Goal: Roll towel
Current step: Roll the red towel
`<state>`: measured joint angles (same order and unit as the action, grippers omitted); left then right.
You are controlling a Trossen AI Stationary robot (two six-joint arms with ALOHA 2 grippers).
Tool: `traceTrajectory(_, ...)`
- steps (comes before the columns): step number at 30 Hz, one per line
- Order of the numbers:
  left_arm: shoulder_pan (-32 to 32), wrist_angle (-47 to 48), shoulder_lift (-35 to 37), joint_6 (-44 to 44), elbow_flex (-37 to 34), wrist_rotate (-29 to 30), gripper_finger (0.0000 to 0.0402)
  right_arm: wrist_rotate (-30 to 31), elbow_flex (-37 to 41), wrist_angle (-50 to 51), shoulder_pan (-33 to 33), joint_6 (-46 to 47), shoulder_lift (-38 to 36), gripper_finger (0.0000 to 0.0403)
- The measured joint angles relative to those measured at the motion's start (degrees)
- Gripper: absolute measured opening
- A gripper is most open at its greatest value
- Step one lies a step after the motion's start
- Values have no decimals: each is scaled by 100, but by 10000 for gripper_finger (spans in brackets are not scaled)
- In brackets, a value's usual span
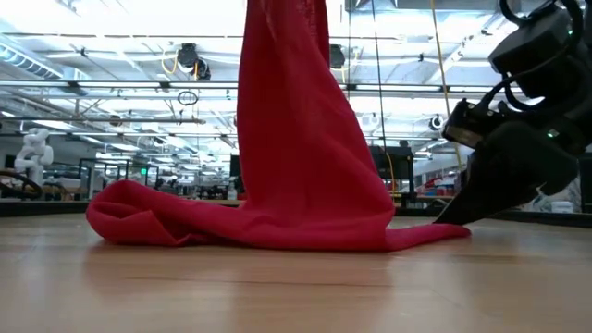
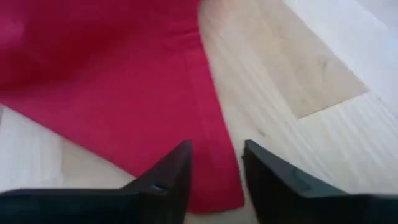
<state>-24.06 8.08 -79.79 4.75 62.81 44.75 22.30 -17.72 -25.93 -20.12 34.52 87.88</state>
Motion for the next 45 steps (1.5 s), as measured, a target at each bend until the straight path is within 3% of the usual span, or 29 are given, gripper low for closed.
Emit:
traceTrajectory(6, 175, 0, 0, 2, 0, 2, 15, -93, 0, -120, -93, -199, 8, 13)
traceTrajectory(16, 464, 449, -2, -276, -35, 28, 15, -30, -311, -416, -100, -1266, -526, 4)
traceTrajectory(20, 409, 639, -3, -315, -16, 575, 15, -21, -609, -239, -100, -2011, -1198, 6)
traceTrajectory(26, 83, 629, 284, 545, 427, 1012, 15, 3, -1496, 692, -100, -3281, -2477, 6)
traceTrajectory(32, -477, 820, 985, 959, 610, 1759, 15, 16, -2516, 1662, -100, -3724, -3312, 6)
traceTrajectory(38, -919, 1900, 1590, 36, 614, 1308, 15, 5, -3130, 2661, -143, -3684, -3587, 6)
traceTrajectory(45, -1333, 3914, 1754, -1916, 613, 1248, 15, 30, -3145, 3754, -212, -2936, -3572, 6)
